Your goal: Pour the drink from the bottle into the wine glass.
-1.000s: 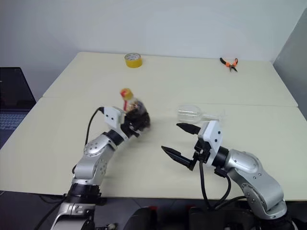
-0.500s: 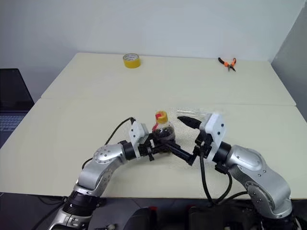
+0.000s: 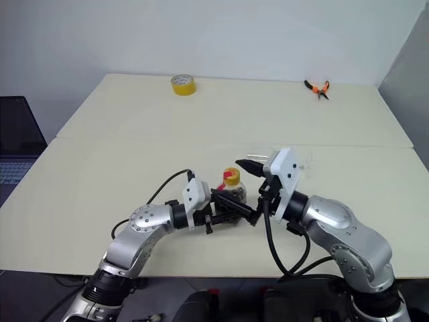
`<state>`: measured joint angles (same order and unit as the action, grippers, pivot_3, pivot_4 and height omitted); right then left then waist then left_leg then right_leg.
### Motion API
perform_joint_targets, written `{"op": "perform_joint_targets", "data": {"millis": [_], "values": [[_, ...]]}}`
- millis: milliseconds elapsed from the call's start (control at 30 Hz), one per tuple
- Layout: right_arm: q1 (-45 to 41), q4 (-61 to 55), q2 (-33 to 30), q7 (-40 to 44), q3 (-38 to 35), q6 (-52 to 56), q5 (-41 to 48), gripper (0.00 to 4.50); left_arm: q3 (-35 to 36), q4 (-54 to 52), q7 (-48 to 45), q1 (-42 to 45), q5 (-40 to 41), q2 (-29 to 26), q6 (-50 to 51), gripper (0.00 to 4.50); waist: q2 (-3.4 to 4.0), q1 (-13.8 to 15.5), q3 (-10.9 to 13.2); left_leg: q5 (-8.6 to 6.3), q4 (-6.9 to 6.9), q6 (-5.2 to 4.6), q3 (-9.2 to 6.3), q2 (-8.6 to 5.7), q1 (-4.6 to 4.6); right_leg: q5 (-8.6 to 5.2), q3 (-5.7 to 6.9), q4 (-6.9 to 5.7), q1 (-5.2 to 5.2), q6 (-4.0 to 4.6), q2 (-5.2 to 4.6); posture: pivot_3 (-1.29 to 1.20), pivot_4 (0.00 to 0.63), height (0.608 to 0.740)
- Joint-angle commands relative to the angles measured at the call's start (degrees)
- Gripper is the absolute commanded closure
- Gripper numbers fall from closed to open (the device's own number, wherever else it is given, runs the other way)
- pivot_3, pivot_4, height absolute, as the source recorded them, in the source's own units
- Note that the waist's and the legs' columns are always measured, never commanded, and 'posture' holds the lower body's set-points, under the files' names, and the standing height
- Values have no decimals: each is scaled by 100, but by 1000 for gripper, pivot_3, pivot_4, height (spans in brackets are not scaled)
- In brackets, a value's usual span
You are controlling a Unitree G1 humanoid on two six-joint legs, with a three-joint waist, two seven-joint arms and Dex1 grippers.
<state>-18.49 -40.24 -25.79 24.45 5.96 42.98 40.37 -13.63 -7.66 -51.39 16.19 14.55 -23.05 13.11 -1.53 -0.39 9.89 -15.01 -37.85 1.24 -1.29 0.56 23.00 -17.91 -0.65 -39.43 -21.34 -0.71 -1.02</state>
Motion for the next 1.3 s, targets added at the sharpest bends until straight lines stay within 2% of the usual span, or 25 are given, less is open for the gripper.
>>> {"op": "perform_joint_targets", "data": {"millis": [33, 300, 400, 633, 667, 933, 1133, 1300], "values": [[-248, 115, 84, -108, -44, 54, -29, 0, -14, -131, -55, 81, -40, -4, -220, 2685, 0, 2, 0, 0, -1, 0, 0, -1, 0, 0, -1, 0, 0, 0, -1, 0, 150, 740], [-424, 190, -7, -26, -69, 235, -57, 0, 3, -53, -45, 84, -131, -3, -306, 2685, 1, 2, 1, 0, 1, 0, 0, -1, 0, 0, 0, 1, -1, 0, -1, 0, 150, 740], [-389, 195, -51, 25, -75, 244, -63, 631, 6, -51, -57, 61, -161, -18, -329, 2685, 1, 2, 1, 0, 1, 0, 0, 0, 0, 0, 0, 0, -1, 0, -1, 0, 150, 740], [-368, 212, -282, 276, 7, 253, -127, 3169, 35, -19, -63, 57, -191, -64, -370, 2686, 1, 2, 1, 0, 1, -1, 0, 0, 1, 0, 0, 0, -1, 0, -1, 0, 150, 740], [-380, 236, -328, 329, 41, 225, -179, 3325, 33, -8, -56, 66, -197, -58, -381, 2687, 1, 2, 1, 0, 1, -1, 0, 0, 1, 0, 0, 1, -2, 0, -1, 0, 150, 740], [-446, 550, -755, 1000, 158, -198, -562, 3322, 13, -28, -87, 90, -229, -53, -437, 3173, 1, 3, 1, 0, 0, -1, 0, 0, 1, 0, 1, 2, -1, 0, -1, 0, 150, 740], [-974, 1755, -1782, 2985, 508, -1956, -1490, 3322, -5, -124, -275, 143, -174, -107, -425, 3504, 3, 1, 5, -1, 0, -2, 2, -1, -2, 0, 2, 6, 1, 0, 0, 0, 150, 740], [-1504, 2649, -1966, 3905, 870, -3241, -2168, 3322, -41, -204, -325, 141, -181, -138, -427, 3734, 4, -15, 6, -1, 1, -3, 1, 3, -2, 0, 3, 4, 0, 0, 2, 0, 150, 740]]}}
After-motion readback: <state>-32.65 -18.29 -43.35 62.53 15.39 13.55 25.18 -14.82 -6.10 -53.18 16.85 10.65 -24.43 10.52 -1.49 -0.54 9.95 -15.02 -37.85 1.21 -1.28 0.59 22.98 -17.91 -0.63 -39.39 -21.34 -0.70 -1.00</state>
